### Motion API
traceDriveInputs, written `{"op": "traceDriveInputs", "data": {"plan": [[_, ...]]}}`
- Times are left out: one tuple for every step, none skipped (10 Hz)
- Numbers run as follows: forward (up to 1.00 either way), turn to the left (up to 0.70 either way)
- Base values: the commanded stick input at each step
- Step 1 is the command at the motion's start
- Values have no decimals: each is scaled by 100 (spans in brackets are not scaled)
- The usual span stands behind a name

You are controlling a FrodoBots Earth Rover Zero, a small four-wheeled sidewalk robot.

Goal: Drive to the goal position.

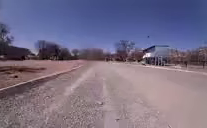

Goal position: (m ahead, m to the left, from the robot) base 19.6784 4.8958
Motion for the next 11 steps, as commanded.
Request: {"op": "traceDriveInputs", "data": {"plan": [[100,0],[100,0],[100,0],[100,0],[100,0],[100,0],[100,0],[100,0],[100,0],[100,0],[100,0]]}}
